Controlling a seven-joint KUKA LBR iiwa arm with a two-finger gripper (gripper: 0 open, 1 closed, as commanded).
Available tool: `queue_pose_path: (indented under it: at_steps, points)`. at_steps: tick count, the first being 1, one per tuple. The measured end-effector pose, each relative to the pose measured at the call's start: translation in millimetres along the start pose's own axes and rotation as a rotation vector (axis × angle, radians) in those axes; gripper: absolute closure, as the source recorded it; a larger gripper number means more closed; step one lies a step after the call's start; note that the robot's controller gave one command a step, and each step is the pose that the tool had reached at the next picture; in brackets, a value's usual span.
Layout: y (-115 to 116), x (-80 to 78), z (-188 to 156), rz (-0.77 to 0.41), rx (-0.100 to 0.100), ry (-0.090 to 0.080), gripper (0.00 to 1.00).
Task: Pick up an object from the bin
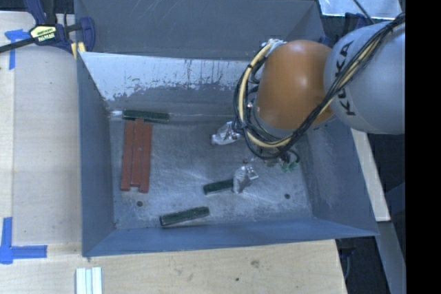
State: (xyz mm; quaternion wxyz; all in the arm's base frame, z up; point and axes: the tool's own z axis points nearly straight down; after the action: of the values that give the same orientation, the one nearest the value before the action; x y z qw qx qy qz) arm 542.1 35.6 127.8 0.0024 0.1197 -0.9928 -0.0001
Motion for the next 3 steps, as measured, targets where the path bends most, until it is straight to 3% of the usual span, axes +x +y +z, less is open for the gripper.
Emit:
queue_pose_path:
  at_steps: [1, 2, 3]
  points:
    - [3, 28.9, 2, 0.088, 0.001, -0.009, 0.0]
    - [16, 25.7, 56, -0.02, 0.002, -0.01, 0.0]
    - [19, 17.3, 51, 0.074, 0.002, -0.045, 1.0]
